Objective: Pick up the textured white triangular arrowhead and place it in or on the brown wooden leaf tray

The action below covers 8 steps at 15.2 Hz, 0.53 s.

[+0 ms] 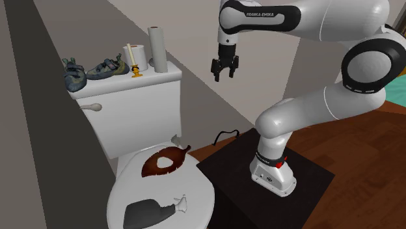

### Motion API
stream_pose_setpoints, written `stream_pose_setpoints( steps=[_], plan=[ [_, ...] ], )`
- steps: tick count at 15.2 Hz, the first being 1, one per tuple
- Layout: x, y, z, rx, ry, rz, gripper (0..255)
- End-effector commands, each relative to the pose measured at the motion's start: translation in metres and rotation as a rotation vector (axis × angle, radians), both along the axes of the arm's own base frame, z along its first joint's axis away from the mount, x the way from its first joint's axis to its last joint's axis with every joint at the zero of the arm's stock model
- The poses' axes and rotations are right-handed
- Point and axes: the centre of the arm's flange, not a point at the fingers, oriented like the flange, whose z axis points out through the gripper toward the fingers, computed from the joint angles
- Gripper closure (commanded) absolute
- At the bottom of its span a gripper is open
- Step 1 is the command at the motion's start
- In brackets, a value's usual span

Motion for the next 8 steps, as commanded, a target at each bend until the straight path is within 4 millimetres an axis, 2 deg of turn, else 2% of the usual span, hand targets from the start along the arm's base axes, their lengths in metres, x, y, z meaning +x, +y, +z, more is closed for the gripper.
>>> stream_pose_setpoints(
  steps=[1, 8],
  plan=[
    [0.0, 0.0, 0.0, 0.0, 0.0, 0.0, 0],
    [0.036, 0.033, -0.077, 0.021, 0.0, -0.011, 0]
  ],
)
